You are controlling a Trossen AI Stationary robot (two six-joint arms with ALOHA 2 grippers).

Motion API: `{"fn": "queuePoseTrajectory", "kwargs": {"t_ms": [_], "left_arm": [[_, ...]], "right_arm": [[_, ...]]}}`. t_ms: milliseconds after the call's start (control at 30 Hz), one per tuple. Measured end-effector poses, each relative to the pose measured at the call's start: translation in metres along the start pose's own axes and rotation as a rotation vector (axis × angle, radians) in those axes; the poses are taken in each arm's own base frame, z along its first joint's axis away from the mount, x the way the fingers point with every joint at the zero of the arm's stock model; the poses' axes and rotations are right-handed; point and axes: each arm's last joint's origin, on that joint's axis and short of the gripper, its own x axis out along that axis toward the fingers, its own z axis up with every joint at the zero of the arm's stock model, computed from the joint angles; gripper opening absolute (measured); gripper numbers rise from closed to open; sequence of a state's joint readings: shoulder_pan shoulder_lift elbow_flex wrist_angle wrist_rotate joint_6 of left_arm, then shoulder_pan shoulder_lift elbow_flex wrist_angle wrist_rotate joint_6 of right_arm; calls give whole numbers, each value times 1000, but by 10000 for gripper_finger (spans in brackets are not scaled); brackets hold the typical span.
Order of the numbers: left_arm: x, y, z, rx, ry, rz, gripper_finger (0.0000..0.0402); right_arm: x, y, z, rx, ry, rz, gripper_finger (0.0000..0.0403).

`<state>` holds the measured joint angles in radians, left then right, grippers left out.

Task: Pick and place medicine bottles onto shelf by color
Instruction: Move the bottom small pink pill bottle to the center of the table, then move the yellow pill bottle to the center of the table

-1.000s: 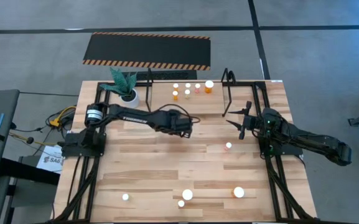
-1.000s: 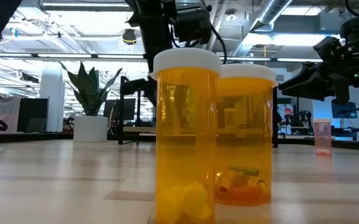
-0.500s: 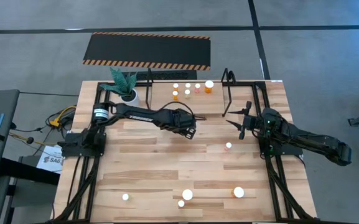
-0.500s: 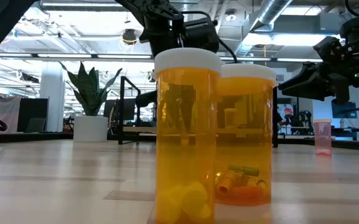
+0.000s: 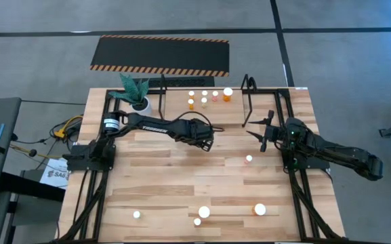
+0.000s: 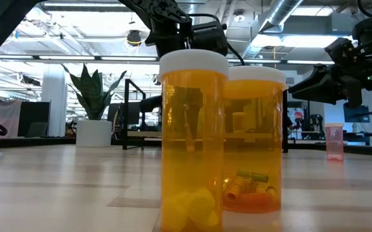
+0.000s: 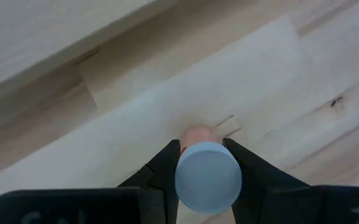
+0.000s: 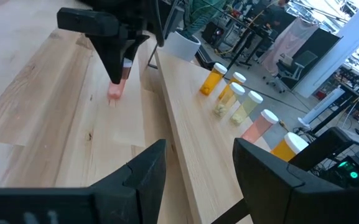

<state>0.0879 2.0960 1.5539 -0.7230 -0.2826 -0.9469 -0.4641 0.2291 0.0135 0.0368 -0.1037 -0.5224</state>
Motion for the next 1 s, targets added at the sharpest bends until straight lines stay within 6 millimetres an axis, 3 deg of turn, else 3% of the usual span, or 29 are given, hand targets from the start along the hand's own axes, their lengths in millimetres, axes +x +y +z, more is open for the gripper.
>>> {"fn": "queuePoseTrajectory", "kwargs": {"t_ms": [367,1000], "left_arm": [[1,1,1,-9,-8,8,103],[-7,-1,2,-63,0,-22,203]], "right_arm": [[0,0,0,0,0,0,207],[0,0,0,0,0,0,207]]}}
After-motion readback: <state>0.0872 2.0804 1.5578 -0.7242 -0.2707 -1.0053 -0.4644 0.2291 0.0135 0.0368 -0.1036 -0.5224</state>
